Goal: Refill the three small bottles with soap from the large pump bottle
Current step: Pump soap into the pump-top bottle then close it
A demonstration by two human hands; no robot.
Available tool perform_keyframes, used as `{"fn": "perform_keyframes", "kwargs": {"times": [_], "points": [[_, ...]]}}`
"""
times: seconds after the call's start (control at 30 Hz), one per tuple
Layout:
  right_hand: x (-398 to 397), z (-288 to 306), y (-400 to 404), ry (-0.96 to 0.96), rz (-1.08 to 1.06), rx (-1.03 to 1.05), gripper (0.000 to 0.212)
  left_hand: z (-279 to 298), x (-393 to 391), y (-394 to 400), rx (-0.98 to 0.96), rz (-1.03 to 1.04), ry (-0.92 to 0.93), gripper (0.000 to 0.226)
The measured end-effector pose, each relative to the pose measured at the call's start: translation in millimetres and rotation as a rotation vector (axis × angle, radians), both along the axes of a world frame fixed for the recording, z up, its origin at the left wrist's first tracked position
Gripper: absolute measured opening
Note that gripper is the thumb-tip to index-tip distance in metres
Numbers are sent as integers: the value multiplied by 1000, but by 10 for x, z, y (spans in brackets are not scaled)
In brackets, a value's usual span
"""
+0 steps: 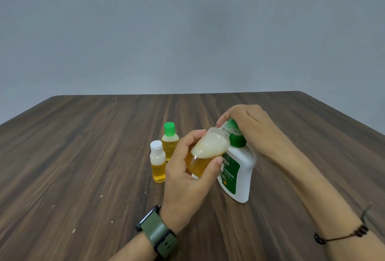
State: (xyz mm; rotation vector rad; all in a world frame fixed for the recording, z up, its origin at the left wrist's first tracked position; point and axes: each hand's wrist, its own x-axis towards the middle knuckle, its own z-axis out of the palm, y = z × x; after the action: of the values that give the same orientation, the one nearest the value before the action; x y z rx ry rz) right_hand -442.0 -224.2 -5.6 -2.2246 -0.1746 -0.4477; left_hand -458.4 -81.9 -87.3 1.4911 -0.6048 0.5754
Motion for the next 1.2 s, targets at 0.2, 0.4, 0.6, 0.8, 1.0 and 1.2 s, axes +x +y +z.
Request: {"fn": "perform_keyframes", "kwargs": {"times": [0.2, 0.4, 0.6, 0.8, 1.0, 1.2], "points": [[16, 51, -33, 8, -11, -13, 39, 35, 3, -20, -22, -16, 11, 44], [1, -86, -13, 5, 7, 25, 45, -20, -17, -29, 3, -24, 39, 44], [-6, 44, -6, 1, 5, -31, 39, 20, -9, -28, -36, -22, 32, 44], [27, 61, -28, 7, -8, -29, 40, 37, 16, -19, -33, -35, 41, 45], [13, -59, -41, 40, -15, 1, 38, 1, -6, -36, 5, -30, 28, 43], [15, 87, -25, 27, -15, -47, 40, 31, 17, -17, -17, -33, 30, 45]]}}
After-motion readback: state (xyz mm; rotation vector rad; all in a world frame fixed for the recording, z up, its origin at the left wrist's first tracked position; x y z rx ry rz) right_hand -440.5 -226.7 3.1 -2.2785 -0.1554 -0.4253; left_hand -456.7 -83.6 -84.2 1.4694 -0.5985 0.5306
